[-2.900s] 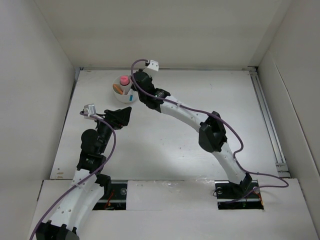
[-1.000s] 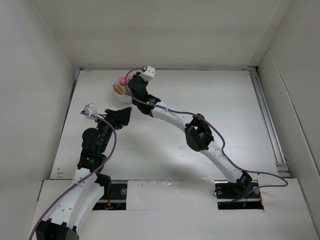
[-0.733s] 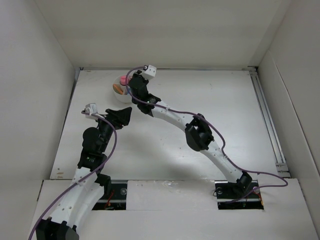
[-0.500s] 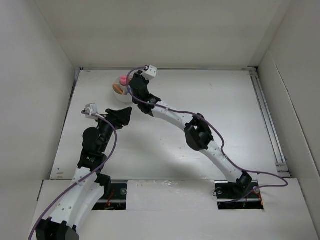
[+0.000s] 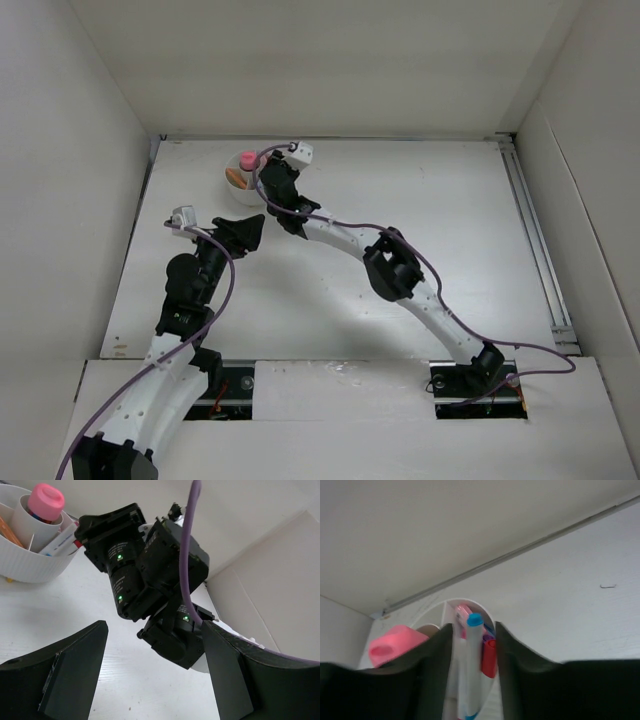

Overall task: Sort the stationery into containers
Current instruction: Place the pen in the storage box, then reset both arms

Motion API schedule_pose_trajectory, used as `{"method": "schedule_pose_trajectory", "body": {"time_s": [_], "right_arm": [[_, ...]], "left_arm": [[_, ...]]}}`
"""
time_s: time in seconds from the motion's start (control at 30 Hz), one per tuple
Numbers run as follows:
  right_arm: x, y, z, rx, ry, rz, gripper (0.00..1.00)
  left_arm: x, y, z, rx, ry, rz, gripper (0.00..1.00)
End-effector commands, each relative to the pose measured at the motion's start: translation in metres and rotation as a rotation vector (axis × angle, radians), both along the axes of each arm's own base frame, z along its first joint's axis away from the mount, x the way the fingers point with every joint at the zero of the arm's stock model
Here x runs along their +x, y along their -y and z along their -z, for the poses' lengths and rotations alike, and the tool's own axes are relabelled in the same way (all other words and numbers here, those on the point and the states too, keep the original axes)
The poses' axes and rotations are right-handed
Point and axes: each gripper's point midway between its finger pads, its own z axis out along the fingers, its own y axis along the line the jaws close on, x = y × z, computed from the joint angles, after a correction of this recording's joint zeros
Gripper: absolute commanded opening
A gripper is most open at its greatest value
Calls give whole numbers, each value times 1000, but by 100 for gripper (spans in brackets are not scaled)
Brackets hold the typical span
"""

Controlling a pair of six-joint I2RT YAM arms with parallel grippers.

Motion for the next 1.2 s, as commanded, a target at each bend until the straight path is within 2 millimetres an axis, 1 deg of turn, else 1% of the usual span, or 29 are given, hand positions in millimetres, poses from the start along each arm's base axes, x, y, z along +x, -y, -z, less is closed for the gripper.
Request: {"method": "schedule_pose_trajectory", "body": {"time_s": [0.0,0.07,0.1,0.2,0.23,0.27,0.3,0.33,0.37,0.4,0.43,0.47,0.5,0.53,0.57,0.6,0.63,0.67,0.73,0.77,0.8,0.87,0.9,0.93,0.97,1.0,1.03,1.1,1.17], "right_arm": [[-5,6,-56,65,66,-11,49],[-10,2,-63,65,69,-58,57],[-18,-3,-84,85,88,-87,64],[-26,-5,-112,102,108,-139,74],[-36,-7,-130,111,117,-165,82],[-39,-6,-140,117,125,-179,86],[-48,-9,-134,98,107,-205,89],[-55,-2,-159,119,129,-214,91],[-59,0,-164,120,131,-225,99],[-68,-3,-171,123,134,-244,99],[-75,7,-180,119,130,-245,99],[-84,5,-184,118,129,-264,99],[-88,10,-184,108,119,-265,99],[-96,10,-167,85,81,-275,99],[-106,20,-188,111,97,-287,99],[-112,24,-189,130,90,-297,99],[-121,24,-187,132,72,-318,99],[-131,37,-184,130,50,-318,99],[-144,46,-178,163,23,-339,99],[-152,51,-149,129,-28,-355,99],[-163,63,-161,155,-20,-365,99],[-175,72,-147,154,-51,-381,99],[-183,83,-129,130,-93,-377,99],[-189,86,-120,122,-117,-390,99],[-194,89,-111,103,-141,-399,99],[-202,95,-86,63,-207,-408,99],[-208,99,-84,66,-225,-415,99],[-218,107,-71,42,-271,-430,99],[-230,122,-55,3,-316,-423,99]], "left_arm": [[0,2,-21,-3,75,6,73],[-1,4,-26,-3,84,22,73],[-1,4,-26,-3,84,22,73],[0,2,-26,-5,84,9,73],[0,2,-23,-11,71,11,73],[0,2,-23,-11,71,11,73],[0,2,-23,-11,71,11,73],[-2,2,-26,-13,81,11,73],[0,-2,-22,-14,71,-15,74],[1,-4,-22,-15,71,-27,74],[2,-6,-20,-14,62,-38,74],[1,-8,-20,-15,60,-49,75],[1,-8,-20,-15,60,-49,92],[1,-8,-20,-15,60,-49,100],[2,-8,-19,-6,62,-50,100],[2,-8,-22,-9,71,-50,100],[2,-10,-17,-7,62,-59,100],[2,-10,-17,-7,62,-59,100],[3,-11,-17,-8,62,-70,100],[3,-11,-13,-6,53,-70,100],[3,-11,-13,-6,53,-70,100],[2,-8,-17,2,85,-49,100],[2,-8,-17,2,85,-49,100],[2,-8,-17,2,85,-49,100],[3,-8,-9,7,66,-48,100],[3,-7,-9,-4,63,-47,100],[3,-7,-5,-13,60,-46,100],[3,-7,1,-21,49,-45,100],[3,-5,4,-20,50,-34,100]]}}
